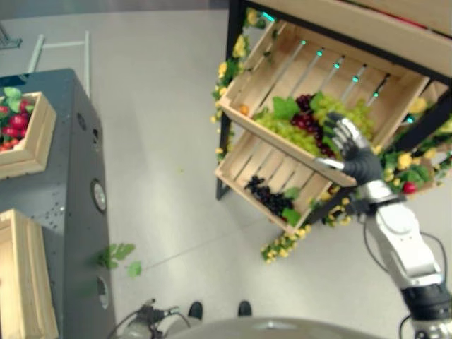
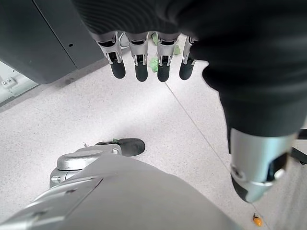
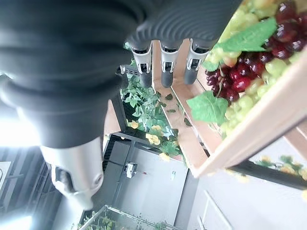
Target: Pick up the fruits from the basket on one side to the basket on the other side
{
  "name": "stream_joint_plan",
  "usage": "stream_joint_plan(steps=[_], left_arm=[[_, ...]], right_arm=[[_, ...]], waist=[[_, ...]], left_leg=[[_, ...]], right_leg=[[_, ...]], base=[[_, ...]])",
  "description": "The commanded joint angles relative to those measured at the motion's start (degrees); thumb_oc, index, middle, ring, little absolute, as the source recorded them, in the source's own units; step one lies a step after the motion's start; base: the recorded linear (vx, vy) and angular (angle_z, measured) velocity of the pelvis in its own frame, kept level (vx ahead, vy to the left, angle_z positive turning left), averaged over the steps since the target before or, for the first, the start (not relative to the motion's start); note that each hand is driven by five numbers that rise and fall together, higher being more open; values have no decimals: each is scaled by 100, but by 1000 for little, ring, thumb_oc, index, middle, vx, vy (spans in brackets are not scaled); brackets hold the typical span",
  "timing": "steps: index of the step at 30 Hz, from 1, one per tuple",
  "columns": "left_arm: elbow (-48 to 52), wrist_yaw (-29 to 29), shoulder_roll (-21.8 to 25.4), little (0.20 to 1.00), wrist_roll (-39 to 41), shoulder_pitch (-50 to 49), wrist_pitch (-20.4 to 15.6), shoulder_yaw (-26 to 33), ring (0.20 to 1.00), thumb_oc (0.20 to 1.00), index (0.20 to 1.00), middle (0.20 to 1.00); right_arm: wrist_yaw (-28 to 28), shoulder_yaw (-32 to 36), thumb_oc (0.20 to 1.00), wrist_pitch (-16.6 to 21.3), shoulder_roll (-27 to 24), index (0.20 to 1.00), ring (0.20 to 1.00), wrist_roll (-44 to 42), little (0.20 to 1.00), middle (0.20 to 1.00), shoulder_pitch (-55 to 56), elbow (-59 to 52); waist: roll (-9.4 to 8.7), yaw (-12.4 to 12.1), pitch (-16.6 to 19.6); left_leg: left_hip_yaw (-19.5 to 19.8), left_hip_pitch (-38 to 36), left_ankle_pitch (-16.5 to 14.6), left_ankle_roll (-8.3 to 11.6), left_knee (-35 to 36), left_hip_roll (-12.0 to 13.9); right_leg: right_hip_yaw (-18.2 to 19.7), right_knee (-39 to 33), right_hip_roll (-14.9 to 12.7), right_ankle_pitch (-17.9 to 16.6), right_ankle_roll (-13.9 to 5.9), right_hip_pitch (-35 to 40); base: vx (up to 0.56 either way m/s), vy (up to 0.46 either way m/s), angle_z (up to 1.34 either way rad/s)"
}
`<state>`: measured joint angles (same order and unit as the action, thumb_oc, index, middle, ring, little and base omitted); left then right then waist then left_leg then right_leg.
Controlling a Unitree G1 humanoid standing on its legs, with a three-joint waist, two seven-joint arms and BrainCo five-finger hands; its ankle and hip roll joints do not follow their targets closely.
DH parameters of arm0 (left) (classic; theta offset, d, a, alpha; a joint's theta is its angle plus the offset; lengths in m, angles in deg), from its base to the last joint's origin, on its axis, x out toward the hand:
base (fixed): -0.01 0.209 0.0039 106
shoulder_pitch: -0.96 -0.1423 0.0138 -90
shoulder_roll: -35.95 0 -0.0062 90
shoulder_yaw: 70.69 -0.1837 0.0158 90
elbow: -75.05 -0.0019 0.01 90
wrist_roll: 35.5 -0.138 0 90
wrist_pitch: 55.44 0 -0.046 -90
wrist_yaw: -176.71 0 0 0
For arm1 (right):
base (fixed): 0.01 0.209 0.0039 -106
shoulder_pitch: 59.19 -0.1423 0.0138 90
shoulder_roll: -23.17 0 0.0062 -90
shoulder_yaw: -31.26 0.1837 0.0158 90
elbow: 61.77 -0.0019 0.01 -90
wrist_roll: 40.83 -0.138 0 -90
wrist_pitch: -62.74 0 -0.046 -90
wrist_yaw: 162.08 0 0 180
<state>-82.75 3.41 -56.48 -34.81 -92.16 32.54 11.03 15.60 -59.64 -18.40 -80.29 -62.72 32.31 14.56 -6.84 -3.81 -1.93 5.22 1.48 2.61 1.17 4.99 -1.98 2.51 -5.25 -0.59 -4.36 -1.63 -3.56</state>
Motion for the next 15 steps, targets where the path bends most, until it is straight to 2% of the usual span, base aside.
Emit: stream_joint_plan(steps=[1,4,7,8,11,13,15], left_arm=[[-388,42,-311,1000,75,193,-132,104,1000,1000,1000,1000],[-396,74,-265,1000,231,298,-146,161,1000,1000,1000,1000],[-337,80,-260,1000,528,434,-186,204,1000,1000,1000,1000],[-311,89,-247,1000,598,479,-212,164,1000,1000,1000,1000],[-319,58,-267,1000,641,529,-232,57,1000,1000,1000,1000],[-386,8,-292,1000,679,504,-244,83,1000,1000,1000,1000],[-393,-15,-327,1000,759,419,-275,179,1000,1000,1000,1000]], right_arm=[[-70,136,1000,394,-33,1000,1000,221,1000,1000,34,-616],[12,159,1000,413,20,1000,1000,328,1000,1000,151,-628],[67,260,1000,399,30,1000,1000,535,1000,1000,317,-653],[90,306,1000,396,42,1000,1000,597,1000,1000,387,-637],[177,479,1000,412,95,1000,1000,673,1000,1000,596,-604],[151,519,1000,432,140,1000,1000,657,1000,1000,720,-595],[16,417,1000,392,109,1000,1000,628,1000,1000,762,-637]], waist=[[-17,-46,137],[33,27,46],[109,143,28],[137,238,14],[199,460,41],[195,577,43],[219,510,64]], left_leg=[[244,233,-341,-128,-80,-282],[472,267,-256,-110,-127,-304],[983,401,-121,-56,-251,-409],[1302,445,-65,-32,-329,-490],[1809,550,37,55,-502,-647],[1946,676,22,157,-692,-692],[1979,791,-34,290,-855,-641]], right_leg=[[-138,376,40,805,-328,126],[122,864,191,1045,-240,-9],[810,1316,594,1327,-113,-50],[1126,1601,792,1472,-61,-45],[1907,1897,1212,1588,57,102],[2076,1806,1255,1572,159,220],[1952,1481,1101,1451,172,345]], base=[[-15,-16,8],[-39,-13,28],[-32,-39,99],[-28,-55,148],[-35,-97,180],[-96,-179,191],[-112,-213,123]])
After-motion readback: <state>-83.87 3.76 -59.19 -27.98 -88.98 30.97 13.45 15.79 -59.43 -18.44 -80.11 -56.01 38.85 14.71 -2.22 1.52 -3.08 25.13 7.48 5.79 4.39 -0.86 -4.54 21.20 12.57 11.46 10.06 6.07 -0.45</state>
